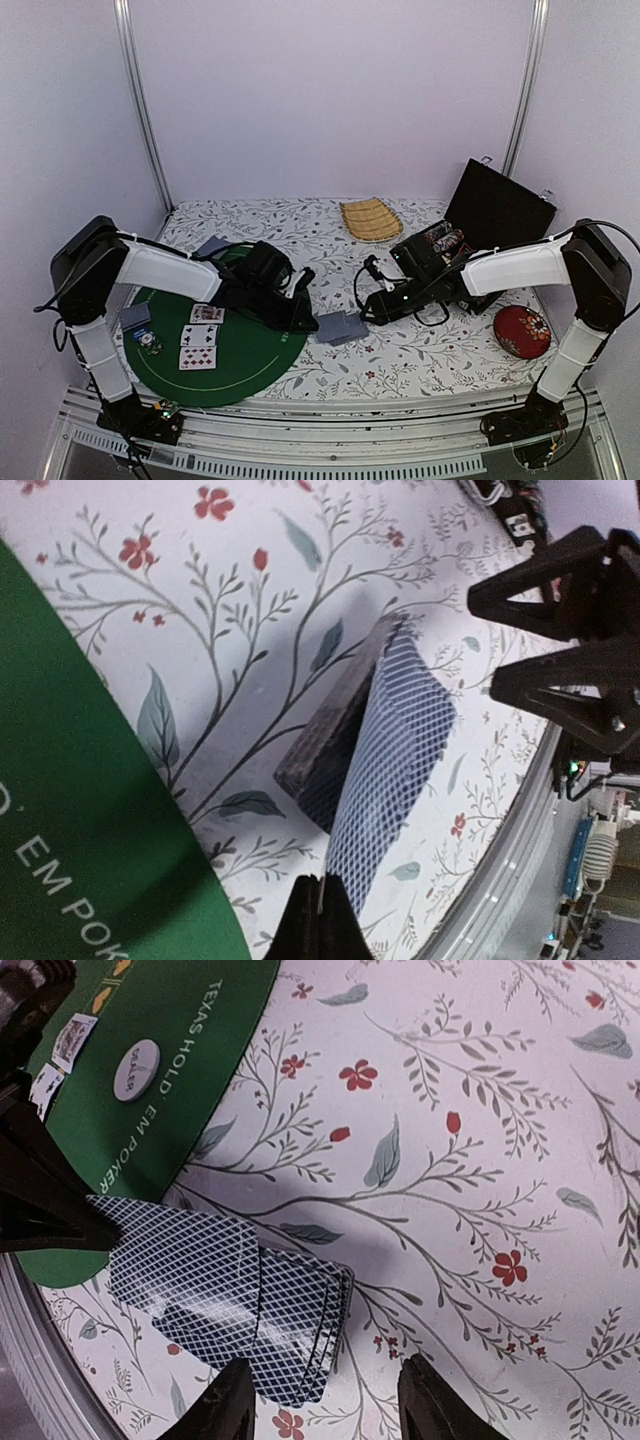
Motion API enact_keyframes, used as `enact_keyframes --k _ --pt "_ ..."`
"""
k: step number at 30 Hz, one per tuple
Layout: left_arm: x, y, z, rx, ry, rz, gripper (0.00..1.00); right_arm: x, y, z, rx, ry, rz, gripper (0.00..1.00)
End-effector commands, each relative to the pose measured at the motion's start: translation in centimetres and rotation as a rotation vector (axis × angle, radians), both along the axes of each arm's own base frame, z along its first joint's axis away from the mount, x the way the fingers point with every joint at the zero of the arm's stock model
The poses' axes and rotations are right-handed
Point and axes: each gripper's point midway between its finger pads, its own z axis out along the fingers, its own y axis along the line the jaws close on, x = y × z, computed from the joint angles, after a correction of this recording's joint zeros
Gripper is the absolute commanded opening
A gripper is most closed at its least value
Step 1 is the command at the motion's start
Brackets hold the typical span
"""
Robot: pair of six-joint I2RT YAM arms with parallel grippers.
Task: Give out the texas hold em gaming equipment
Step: Pick up the poker card from the face-down deck piles, then pass from the left arm to the right
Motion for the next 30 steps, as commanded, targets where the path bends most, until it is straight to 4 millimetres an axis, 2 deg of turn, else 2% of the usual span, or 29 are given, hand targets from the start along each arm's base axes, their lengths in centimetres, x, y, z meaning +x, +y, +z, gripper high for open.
enact_keyframes --k 1,5,9,14,18,22,25,26,27,30 --pt "-0.2 0.4 2.9 -0.028 -0.104 -0.077 0.00 1.2 0.5 4.2 0.052 -0.106 0.027 0.52" --pt "-0.6 0.4 4.2 -0.041 -0.173 -0.139 0.00 0.8 1.2 6.7 0.116 -0.158 0.100 0.56" --pt "-0.7 0.5 5.6 -0.059 -0.240 -0.183 0.00 -0.8 2.6 9.2 0.218 -0.190 0.245 0.57" --pt "-2.1 0.4 9.4 -0.151 -0.384 -0.276 0.00 -2.7 4.5 12.3 0.353 -0.230 0.419 0.57" --pt "-3.8 0.3 12.3 -0.235 -0.485 -0.334 0.00 -3.1 5.6 13.1 0.399 -0.215 0.488 0.55" --pt "-4.3 0.2 12.7 -0.246 -0.491 -0.353 0.00 -5.1 6.5 14.5 0.501 -0.202 0.618 0.42" --pt "-4.5 0.1 12.9 -0.254 -0.493 -0.365 0.00 -5.4 6.7 14.5 0.517 -0.192 0.629 0.22" --pt "-4.4 0.1 13.1 -0.257 -0.503 -0.364 0.00 -5.5 6.7 14.1 0.511 -0.176 0.631 0.10" --pt "-4.4 0.1 13.4 -0.263 -0.511 -0.363 0.00 -5.6 6.8 13.8 0.508 -0.159 0.636 0.04" --pt "-4.3 0.1 14.0 -0.278 -0.531 -0.352 0.00 -5.4 6.6 13.3 0.489 -0.161 0.627 0.02"
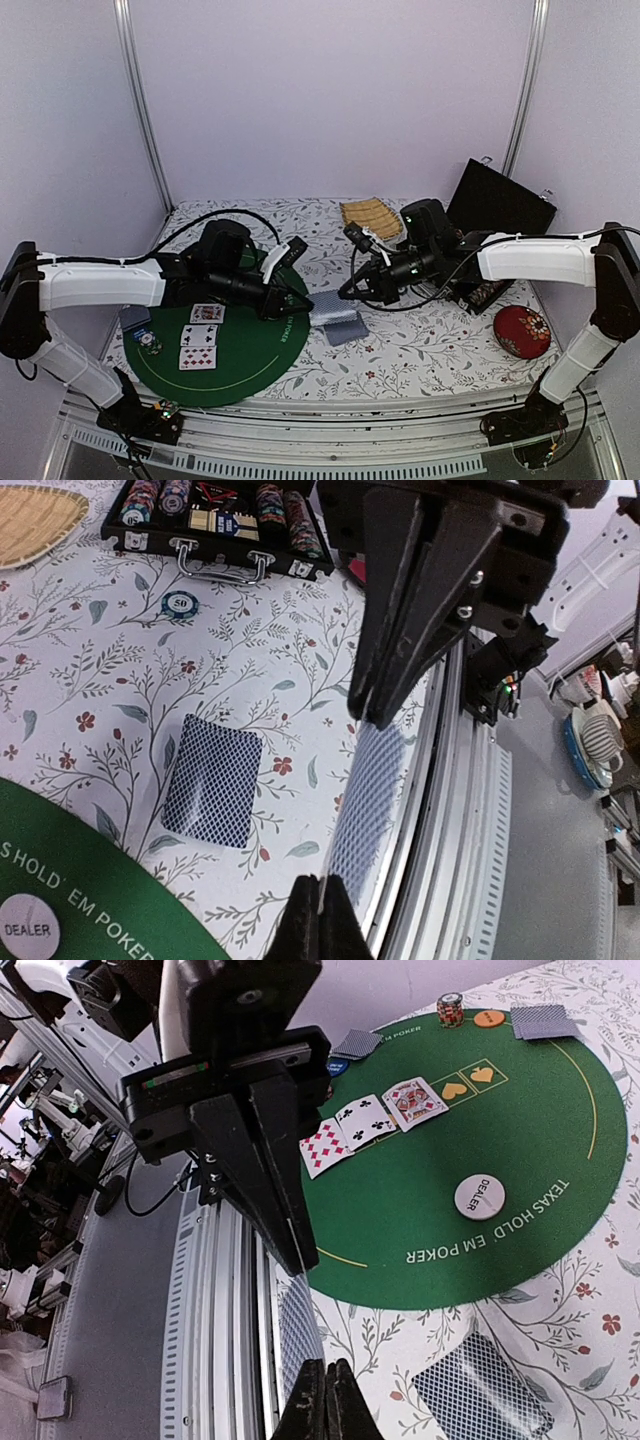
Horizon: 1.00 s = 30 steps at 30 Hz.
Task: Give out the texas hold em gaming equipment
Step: Pass from the left arm to the right, then pass from the right arm to the left
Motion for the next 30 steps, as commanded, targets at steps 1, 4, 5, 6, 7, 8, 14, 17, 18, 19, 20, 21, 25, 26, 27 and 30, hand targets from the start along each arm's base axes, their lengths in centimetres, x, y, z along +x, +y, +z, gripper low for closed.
enact_keyframes --k 1,4,5,6,7,8,14,17,18,19,20,21,25,26,27,30 --pt "-0.3 -0.3 1.3 -0.050 -0.048 -0.014 0.00 -0.2 0.3 -0.1 0.007 0.001 0.029 0.02" --pt "0.0 0.0 1.3 -0.086 -0.043 0.034 0.18 -0.1 0.2 1.0 0.040 -0.026 0.019 0.02" --pt "0.2 0.0 1.5 -0.114 -0.046 0.050 0.27 0.0 0.2 1.5 0.061 -0.030 0.011 0.02" --pt "0.0 0.0 1.3 -0.138 -0.038 0.050 0.32 -0.1 0.2 2.0 0.082 -0.028 0.004 0.02" --pt "0.0 0.0 1.4 -0.160 -0.028 0.055 0.34 0.0 0.2 2.5 0.103 -0.037 -0.001 0.02" --pt "-0.1 -0.1 1.3 -0.178 -0.017 0.059 0.33 -0.2 0.2 2.8 0.120 -0.031 -0.005 0.02" --pt "0.3 -0.7 1.7 -0.226 0.005 0.073 0.13 -0.4 0.2 2.9 0.148 -0.009 -0.003 0.02" --pt "0.4 -0.9 2.5 -0.259 -0.007 0.069 0.19 -0.6 0.2 2.8 0.146 -0.003 0.004 0.02" --pt "0.4 -0.9 2.8 -0.265 -0.009 0.066 0.18 -0.6 0.2 2.8 0.146 -0.003 0.003 0.02" --pt "0.4 -1.0 2.9 -0.267 -0.008 0.065 0.15 -0.5 0.2 2.8 0.147 -0.005 0.002 0.02" --pt "0.4 -1.1 3.0 -0.270 -0.005 0.061 0.05 -0.5 0.2 2.9 0.148 -0.006 0.002 0.02" --pt "0.3 -1.2 3.1 -0.274 -0.001 0.053 0.00 -0.5 0.3 3.0 0.149 -0.008 0.002 0.02" --pt "1.4 -0.4 2.5 -0.222 0.037 0.118 0.00 0.8 0.0 3.0 0.127 -0.034 -0.076 0.22" --pt "2.2 0.4 1.9 -0.180 0.061 0.158 0.00 1.4 -0.2 2.6 0.108 -0.039 -0.114 0.35" --pt "3.1 1.4 1.3 -0.130 0.083 0.197 0.00 2.1 -0.5 2.4 0.089 -0.044 -0.153 0.51" --pt "6.4 7.1 -1.2 0.074 0.154 0.396 0.00 3.5 -1.3 1.5 0.035 -0.063 -0.238 0.82"
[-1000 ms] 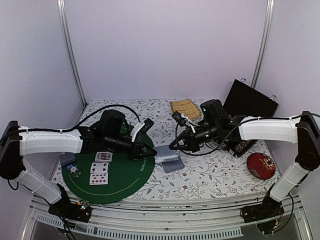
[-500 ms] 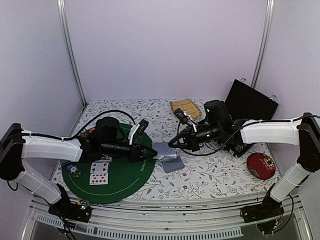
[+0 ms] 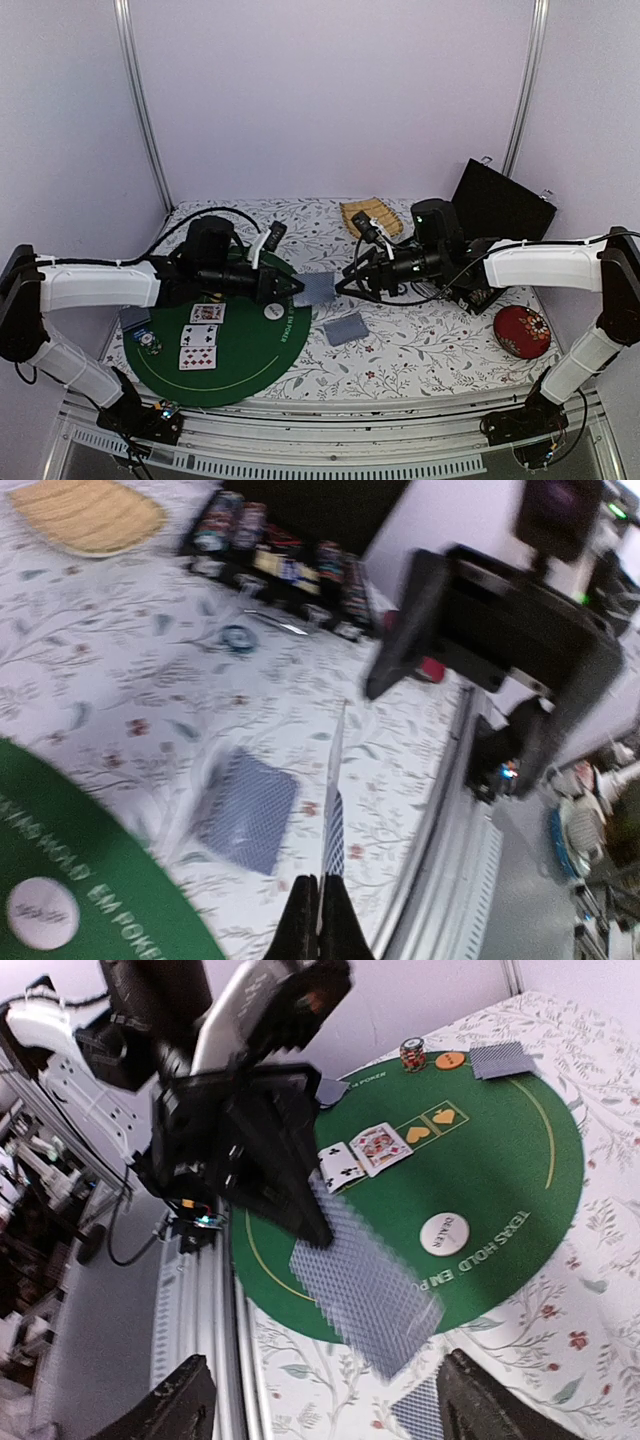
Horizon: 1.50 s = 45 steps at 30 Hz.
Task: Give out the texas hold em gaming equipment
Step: Pass from the right arm to the left, then distribute the poker card in the community card area.
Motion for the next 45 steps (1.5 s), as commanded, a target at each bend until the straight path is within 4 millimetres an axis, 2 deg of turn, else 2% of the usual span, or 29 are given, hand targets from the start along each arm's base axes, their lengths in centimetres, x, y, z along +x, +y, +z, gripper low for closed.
enact_keyframes --k 1,2,3,7,11,17,24,29,31,37,45 --pt "4.7 8.7 -3.0 0.270 0.156 0.273 0.00 2.4 -1.6 -0.3 -0.067 -0.041 -0.150 0.91" --pt "5.6 10.9 -3.2 0.309 0.175 0.323 0.00 2.6 -1.7 -0.5 -0.078 -0.043 -0.157 0.98" --pt "6.1 13.1 -3.7 0.351 0.195 0.358 0.00 2.7 -1.8 -0.6 -0.086 -0.045 -0.161 0.99" --pt "7.3 19.3 -5.8 0.426 0.304 0.418 0.00 3.0 -1.8 -1.2 -0.105 -0.051 -0.167 0.99" --pt "7.3 22.1 -9.2 0.470 0.449 0.384 0.00 3.3 -1.8 -1.9 -0.128 -0.041 -0.173 0.99" --pt "9.3 25.4 -13.1 0.573 0.535 0.443 0.00 3.0 -2.0 -2.5 -0.145 -0.035 -0.164 0.99" --pt "12.2 27.3 -13.3 0.618 0.505 0.522 0.00 2.9 -2.2 -2.5 -0.141 -0.042 -0.168 0.99" --pt "14.0 27.1 -12.3 0.605 0.458 0.512 0.00 2.9 -2.1 -2.5 -0.138 -0.038 -0.163 0.99" --pt "14.3 27.5 -12.4 0.636 0.455 0.503 0.00 2.8 -2.1 -2.5 -0.136 -0.039 -0.161 0.99" --pt "13.5 29.0 -15.2 0.775 0.518 0.467 0.00 2.7 -2.2 -2.1 -0.132 -0.049 -0.158 0.99" --pt "14.0 29.4 -16.6 0.860 0.491 0.453 0.00 2.6 -2.0 -2.3 -0.131 -0.040 -0.151 0.99"
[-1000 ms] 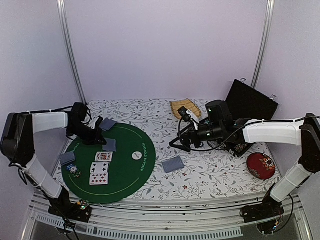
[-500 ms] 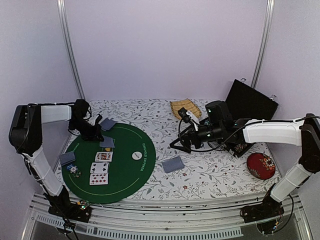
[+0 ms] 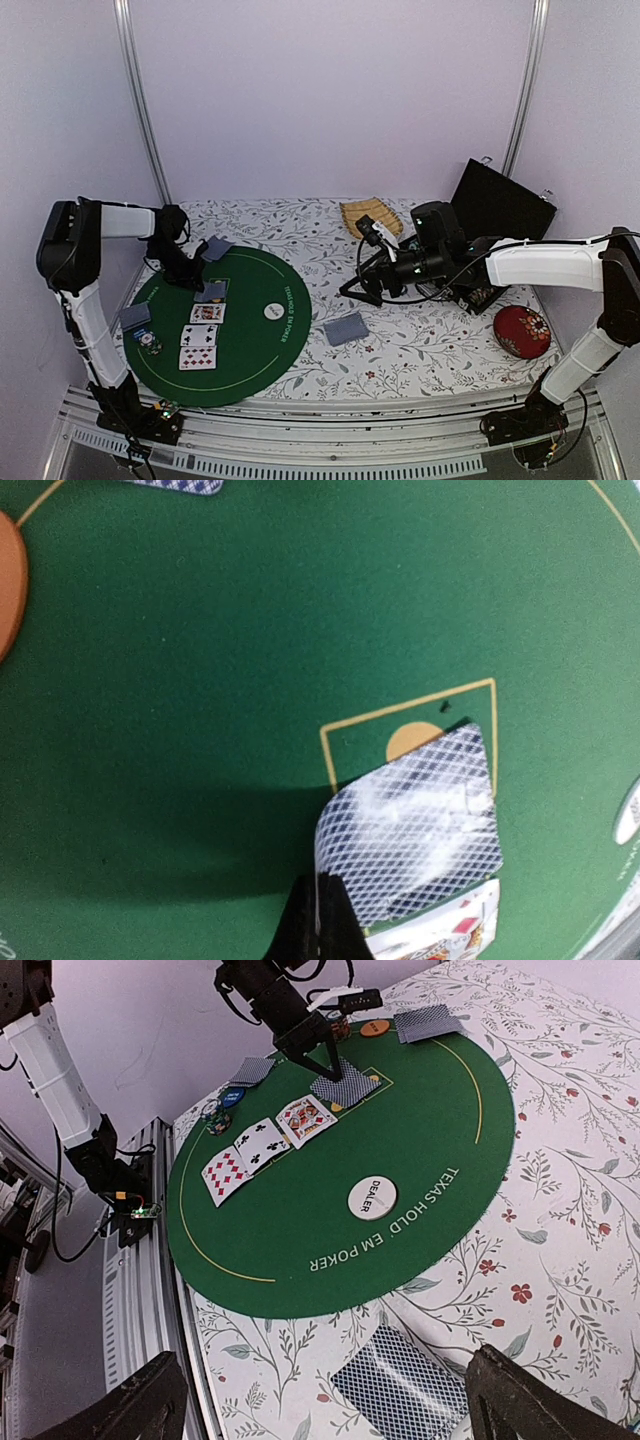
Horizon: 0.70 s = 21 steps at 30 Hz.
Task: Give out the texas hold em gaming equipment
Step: Distribute the poker card in the community card area.
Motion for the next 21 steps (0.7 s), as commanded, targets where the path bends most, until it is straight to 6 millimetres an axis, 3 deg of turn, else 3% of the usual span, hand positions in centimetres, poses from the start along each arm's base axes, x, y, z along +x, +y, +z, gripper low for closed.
enact_keyframes --k 1,13,21 --pt "0.4 0.6 -0.2 0.070 -0.005 -0.037 0.00 0.1 -0.1 0.1 0.006 -0.011 0.005 0.99" --pt "0.0 -1.6 -0.3 0.074 -0.014 -0.130 0.00 0.0 -0.2 0.1 0.006 -0.015 0.006 0.99" --pt "-0.2 -0.9 -0.6 0.117 -0.009 -0.128 0.00 -0.1 -0.3 0.3 0.007 -0.013 0.005 0.99"
